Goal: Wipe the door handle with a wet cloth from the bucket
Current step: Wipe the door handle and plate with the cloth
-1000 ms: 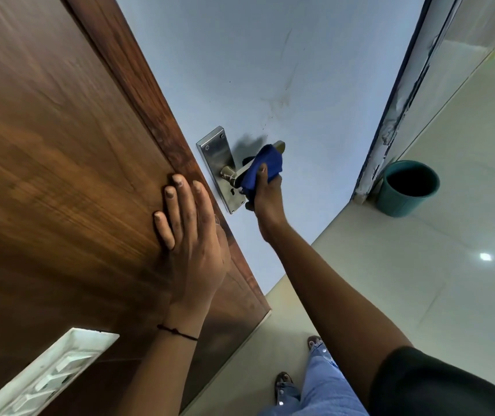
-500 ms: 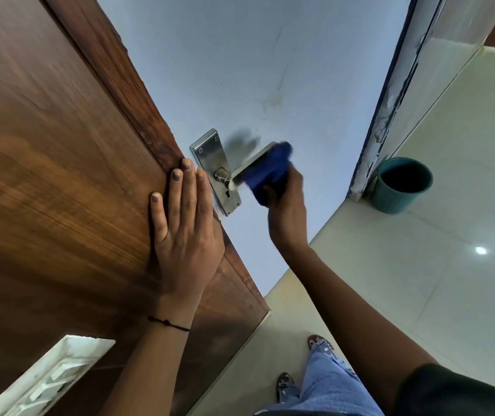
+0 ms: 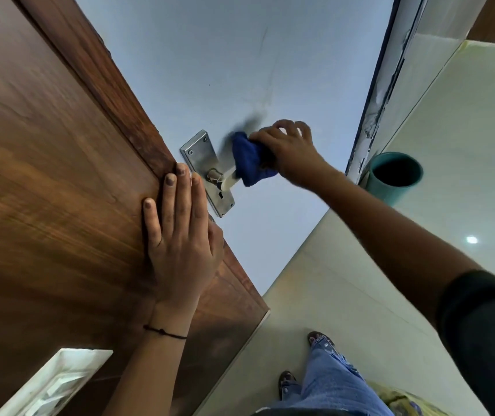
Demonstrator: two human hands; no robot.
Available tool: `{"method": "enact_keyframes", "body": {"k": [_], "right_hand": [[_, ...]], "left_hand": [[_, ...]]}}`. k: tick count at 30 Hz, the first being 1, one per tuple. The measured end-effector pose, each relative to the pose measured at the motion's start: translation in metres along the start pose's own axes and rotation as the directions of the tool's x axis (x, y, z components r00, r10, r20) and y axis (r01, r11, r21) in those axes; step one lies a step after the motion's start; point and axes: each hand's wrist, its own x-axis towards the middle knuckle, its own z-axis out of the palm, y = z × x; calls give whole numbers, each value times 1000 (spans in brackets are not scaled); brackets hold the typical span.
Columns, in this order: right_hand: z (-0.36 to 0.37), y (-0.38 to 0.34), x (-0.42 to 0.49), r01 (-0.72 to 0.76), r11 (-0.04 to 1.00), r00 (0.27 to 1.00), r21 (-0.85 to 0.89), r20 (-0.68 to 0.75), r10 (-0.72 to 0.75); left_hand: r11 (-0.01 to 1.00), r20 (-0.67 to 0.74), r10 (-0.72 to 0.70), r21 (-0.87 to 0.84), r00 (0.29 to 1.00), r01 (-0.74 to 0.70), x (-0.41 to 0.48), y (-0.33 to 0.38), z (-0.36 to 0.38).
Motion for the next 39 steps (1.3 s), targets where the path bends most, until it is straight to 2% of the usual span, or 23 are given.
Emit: {"method": "enact_keyframes", "body": {"k": [2, 3, 4, 6, 8, 10, 12, 14, 17, 26, 30, 32, 35, 37, 38, 39], "right_hand": [[-4, 9, 6, -27, 965, 997, 262, 75, 8], [-4, 10, 7, -71, 901, 994, 427, 100, 31], [-1, 12, 6, -126, 794, 991, 594, 117, 70], [7, 12, -1, -221, 490, 972, 843, 150, 180], [22, 7, -11, -278, 118, 928, 953, 234, 291], [37, -5, -19, -259, -242, 894, 935, 327, 307], [48, -23, -23, -191, -548, 875, 815, 394, 282], [55, -46, -27, -137, -726, 861, 674, 444, 249], [67, -77, -33, -115, -831, 854, 544, 481, 197], [66, -126, -46, -178, -867, 788, 466, 595, 158], [53, -128, -47, -275, -774, 796, 570, 587, 150], [46, -126, -47, -363, -638, 788, 679, 590, 179], [35, -121, -44, -501, -263, 774, 825, 562, 291], [26, -114, -47, -553, -15, 779, 833, 524, 344], [22, -109, -49, -558, 77, 786, 826, 496, 370], [21, -104, -54, -555, 121, 786, 823, 470, 402]], "left_hand": [[1000, 0, 2, 4, 1000, -2, 0, 0, 1], [1000, -3, 0, 0, 1000, 0, 0, 0, 1], [1000, -8, 0, -7, 1000, 0, -1, 0, 1], [1000, -23, 6, -22, 1000, -7, -1, 1, 1], [1000, -35, 1, -21, 999, -2, -1, 1, 2], [1000, -36, -11, -20, 999, 10, -1, 1, 1], [1000, -27, -8, -15, 1000, 8, -1, 2, 1], [1000, -12, 0, -6, 1000, 0, -1, 2, 0], [1000, -2, 8, 8, 1000, -8, -1, 2, -1], [999, 4, -20, 33, 1000, 20, 0, 3, -2], [999, 12, -19, 42, 1000, 18, 0, 3, -1], [998, 8, -22, 56, 1000, 22, -1, 4, -1], [997, 17, -17, 78, 1000, 15, 1, 4, 0], [997, 27, -19, 82, 999, 17, 1, 4, 0], [996, 33, -18, 84, 999, 15, 1, 4, 0], [996, 40, -15, 86, 999, 11, 0, 4, 0]]}}
